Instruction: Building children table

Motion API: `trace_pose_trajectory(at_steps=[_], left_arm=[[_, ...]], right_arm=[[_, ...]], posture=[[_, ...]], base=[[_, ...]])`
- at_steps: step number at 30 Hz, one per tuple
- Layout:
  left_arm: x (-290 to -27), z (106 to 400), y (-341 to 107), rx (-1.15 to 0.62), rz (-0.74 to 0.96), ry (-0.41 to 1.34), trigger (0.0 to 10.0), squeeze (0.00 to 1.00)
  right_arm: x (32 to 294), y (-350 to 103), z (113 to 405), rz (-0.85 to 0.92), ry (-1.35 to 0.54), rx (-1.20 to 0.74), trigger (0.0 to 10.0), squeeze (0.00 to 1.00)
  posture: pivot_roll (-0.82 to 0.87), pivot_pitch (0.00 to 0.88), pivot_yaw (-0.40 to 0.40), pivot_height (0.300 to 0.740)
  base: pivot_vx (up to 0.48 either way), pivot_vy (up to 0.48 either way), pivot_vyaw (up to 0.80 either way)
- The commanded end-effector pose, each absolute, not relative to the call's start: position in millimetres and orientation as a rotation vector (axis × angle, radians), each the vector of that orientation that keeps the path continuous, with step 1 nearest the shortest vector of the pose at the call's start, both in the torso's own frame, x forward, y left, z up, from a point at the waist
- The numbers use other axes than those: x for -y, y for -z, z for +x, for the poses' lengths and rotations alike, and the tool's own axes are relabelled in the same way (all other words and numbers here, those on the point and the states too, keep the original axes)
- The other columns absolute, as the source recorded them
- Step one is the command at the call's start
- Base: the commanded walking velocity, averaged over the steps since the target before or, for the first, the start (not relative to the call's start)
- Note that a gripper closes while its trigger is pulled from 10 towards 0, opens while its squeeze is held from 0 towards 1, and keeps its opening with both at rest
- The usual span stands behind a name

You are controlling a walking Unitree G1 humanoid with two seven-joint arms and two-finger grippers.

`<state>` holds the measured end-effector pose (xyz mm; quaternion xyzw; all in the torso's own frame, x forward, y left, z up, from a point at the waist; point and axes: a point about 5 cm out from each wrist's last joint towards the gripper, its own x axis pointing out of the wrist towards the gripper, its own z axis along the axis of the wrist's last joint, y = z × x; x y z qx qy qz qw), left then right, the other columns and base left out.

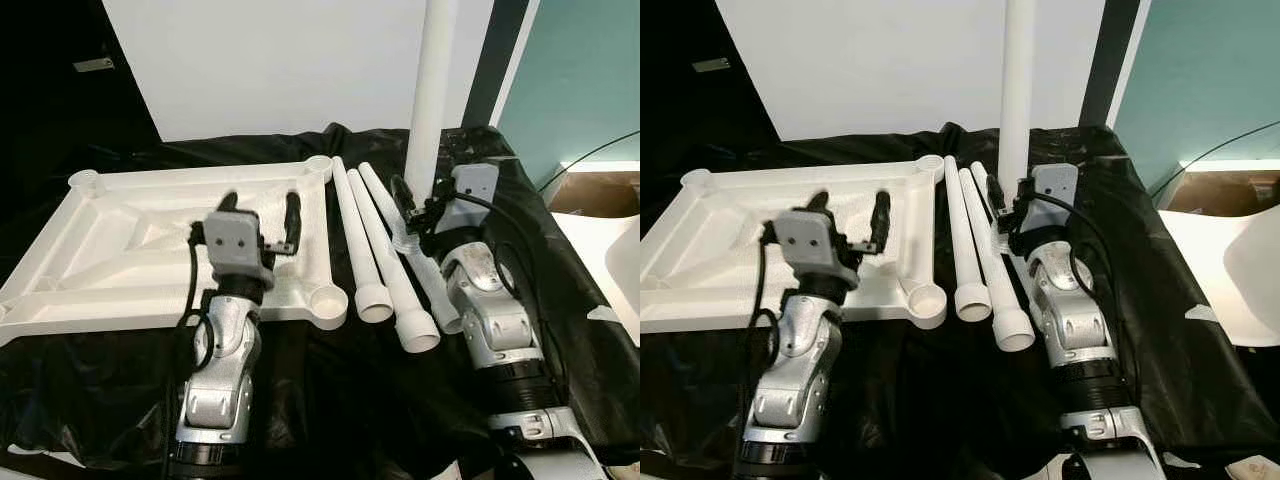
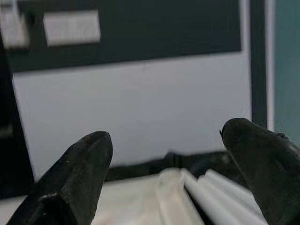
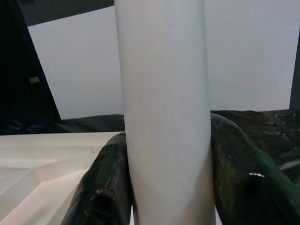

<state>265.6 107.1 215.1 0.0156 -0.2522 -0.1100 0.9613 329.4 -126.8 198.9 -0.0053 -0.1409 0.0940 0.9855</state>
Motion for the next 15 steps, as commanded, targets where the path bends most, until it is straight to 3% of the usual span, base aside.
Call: trace_pose_trajectory(at_steps=[1, 2, 4, 8, 11, 15], left_arm=[[-102, 262, -215, 0.524, 0.069, 0.302, 10.0, 0.0], [-92, 258, -209, 0.523, 0.189, 0.399, 10.0, 0.0], [-88, 258, -203, 0.496, 0.227, 0.454, 10.0, 0.0], [-93, 264, -184, 0.293, 0.097, 0.595, 10.0, 0.0], [-92, 259, -181, 0.228, -0.007, 0.701, 10.0, 0.0], [-88, 240, -181, 0.206, -0.01, 0.925, 10.0, 0.0]], right_arm=[[124, -202, 328, -0.012, -0.196, 0.294, 10.0, 0.0], [123, -201, 328, -0.012, -0.198, 0.289, 10.0, 0.0], [123, -201, 329, -0.012, -0.198, 0.287, 10.0, 0.0], [122, -201, 329, -0.01, -0.199, 0.285, 10.0, 0.0], [121, -201, 330, -0.009, -0.199, 0.285, 10.0, 0.0], [120, -200, 330, -0.005, -0.201, 0.283, 10.0, 0.0]], posture=[[0.07, 0.0, 0.053, 0.74], [0.07, 0.0, 0.055, 0.74], [0.07, 0.0, 0.055, 0.74], [0.08, 0.0, 0.06, 0.74], [0.08, 0.0, 0.061, 0.74], [0.08, 0.0, 0.065, 0.74]], base=[[0.0, 0.0, 0.0], [0.0, 0.0, 0.0], [0.0, 0.0, 0.0], [0.0, 0.0, 0.0], [0.0, 0.0, 0.0], [0.0, 0.0, 0.0]])
